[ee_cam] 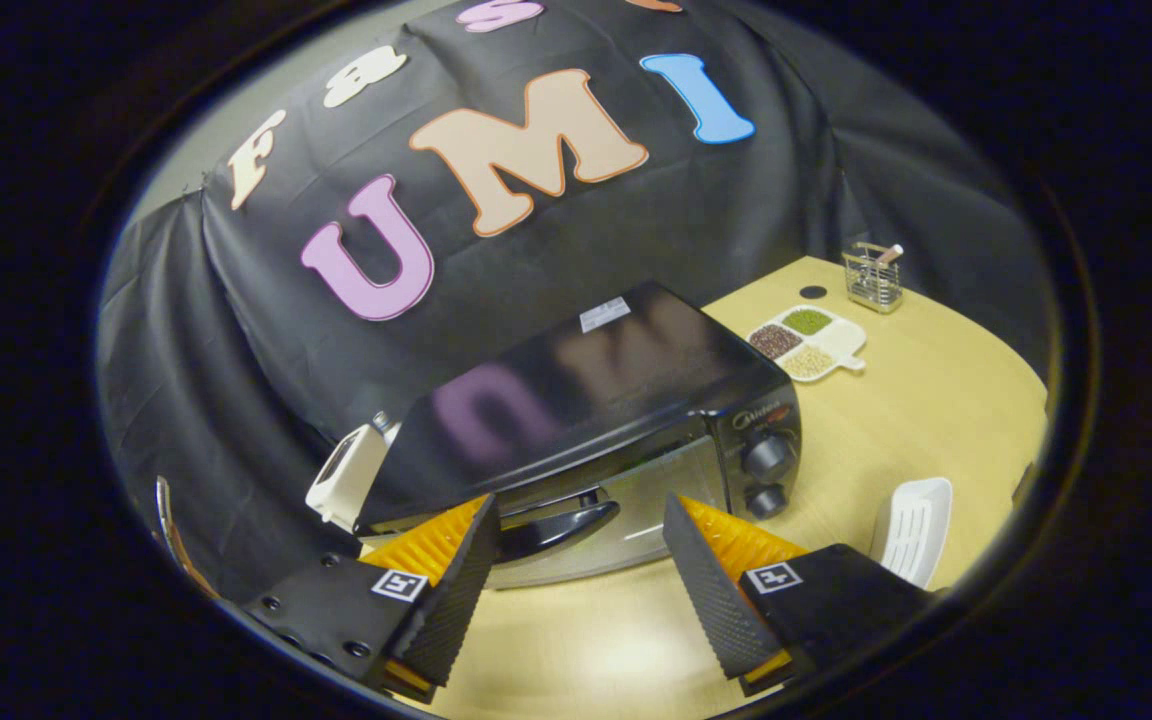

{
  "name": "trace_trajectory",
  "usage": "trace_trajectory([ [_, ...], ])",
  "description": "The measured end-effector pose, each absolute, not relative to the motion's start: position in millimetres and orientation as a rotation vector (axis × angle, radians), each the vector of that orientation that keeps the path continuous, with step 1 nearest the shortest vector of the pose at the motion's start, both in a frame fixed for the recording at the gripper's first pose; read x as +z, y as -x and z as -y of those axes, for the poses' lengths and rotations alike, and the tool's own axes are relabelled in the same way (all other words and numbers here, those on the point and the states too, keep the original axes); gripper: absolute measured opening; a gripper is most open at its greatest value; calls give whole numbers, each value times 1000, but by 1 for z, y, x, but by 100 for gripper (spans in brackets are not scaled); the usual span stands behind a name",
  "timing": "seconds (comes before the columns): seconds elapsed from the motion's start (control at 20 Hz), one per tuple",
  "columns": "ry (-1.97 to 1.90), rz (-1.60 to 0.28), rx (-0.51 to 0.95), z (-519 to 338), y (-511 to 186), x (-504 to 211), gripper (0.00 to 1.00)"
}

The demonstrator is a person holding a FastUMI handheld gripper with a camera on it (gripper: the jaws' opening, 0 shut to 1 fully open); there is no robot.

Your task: Open the toaster oven, put the food inside, and close the toaster oven door.

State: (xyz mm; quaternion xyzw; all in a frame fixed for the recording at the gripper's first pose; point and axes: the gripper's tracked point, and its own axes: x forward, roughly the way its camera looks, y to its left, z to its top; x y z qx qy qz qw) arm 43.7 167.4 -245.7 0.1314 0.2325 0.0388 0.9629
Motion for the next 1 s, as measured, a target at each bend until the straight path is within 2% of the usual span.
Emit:
trace_trajectory([
  [0.35, -187, -449, 57, -164, -53, -229, 99],
  [0.8, 32, -121, 75, -178, -20, -64, 99],
  [1.0, 59, -35, 49, -175, -2, -34, 99],
])
